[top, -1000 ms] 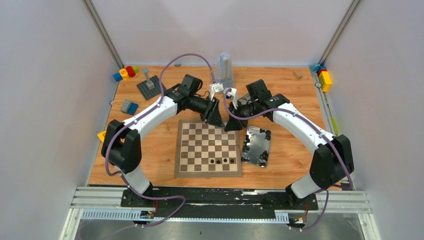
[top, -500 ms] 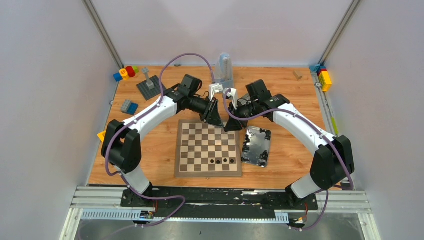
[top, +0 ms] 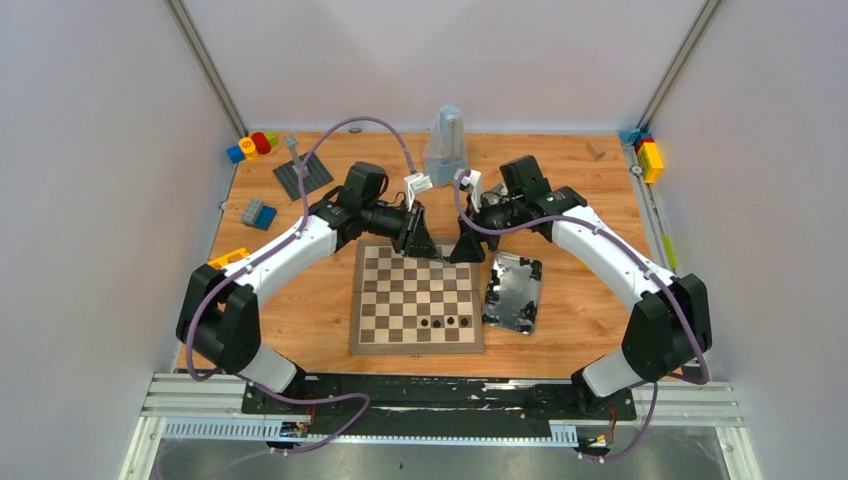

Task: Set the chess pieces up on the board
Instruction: Place the chess piece on the chessboard.

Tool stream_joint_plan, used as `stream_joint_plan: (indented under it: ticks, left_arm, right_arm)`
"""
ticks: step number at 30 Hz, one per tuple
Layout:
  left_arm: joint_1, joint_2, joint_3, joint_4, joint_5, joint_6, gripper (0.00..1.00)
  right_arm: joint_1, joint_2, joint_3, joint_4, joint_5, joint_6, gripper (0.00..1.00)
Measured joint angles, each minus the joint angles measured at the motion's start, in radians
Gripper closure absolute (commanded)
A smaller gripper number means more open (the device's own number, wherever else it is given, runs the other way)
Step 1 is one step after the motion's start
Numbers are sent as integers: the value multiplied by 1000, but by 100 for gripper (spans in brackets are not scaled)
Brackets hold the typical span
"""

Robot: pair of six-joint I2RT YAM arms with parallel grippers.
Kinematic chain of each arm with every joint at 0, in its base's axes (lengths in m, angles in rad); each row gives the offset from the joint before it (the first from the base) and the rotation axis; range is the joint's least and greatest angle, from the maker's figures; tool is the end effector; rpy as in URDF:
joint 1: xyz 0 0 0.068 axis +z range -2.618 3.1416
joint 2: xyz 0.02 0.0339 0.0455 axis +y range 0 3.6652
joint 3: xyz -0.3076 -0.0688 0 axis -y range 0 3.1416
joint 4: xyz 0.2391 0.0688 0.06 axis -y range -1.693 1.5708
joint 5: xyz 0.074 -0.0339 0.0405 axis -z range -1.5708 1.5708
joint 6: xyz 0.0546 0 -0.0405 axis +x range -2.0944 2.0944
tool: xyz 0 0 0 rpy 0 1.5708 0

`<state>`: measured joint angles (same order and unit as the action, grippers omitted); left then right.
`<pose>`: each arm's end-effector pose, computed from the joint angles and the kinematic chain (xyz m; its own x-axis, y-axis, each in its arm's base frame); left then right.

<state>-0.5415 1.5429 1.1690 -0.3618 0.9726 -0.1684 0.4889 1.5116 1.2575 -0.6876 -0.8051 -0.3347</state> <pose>0.2626 -0.2106 0.3192 -0.7036 0.3131 -0.6379 0.7073 0.2224 -0.6710 0.2588 0.1823 0.3281 -0.4443 -0.4942 -0.7472 -0.8956 0.2650 0.3573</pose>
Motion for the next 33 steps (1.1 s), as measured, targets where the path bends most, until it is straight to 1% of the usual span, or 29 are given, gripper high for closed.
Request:
stream_joint_plan:
  ticks: [6,11,16,22,33]
  left_arm:
    - [13,-94,-130,256,-3,-154,100]
    - [16,-126,-199,411,-4,-247,100]
    - [19,-125,-209,475,-10,-292,100]
    - [27,-125,-209,514,-22,-309,100]
    - [38,-125,-213,517,-43,-309,100]
  right_arm:
    - [-79,-5,8,32,-117,76,45]
    - [-129,57,68,49,-269,146,47]
    - [-132,111,83,56,-373,187,49]
    - [-132,122,83,57,-443,203,51]
    - [-132,122,82,57,-488,209,60]
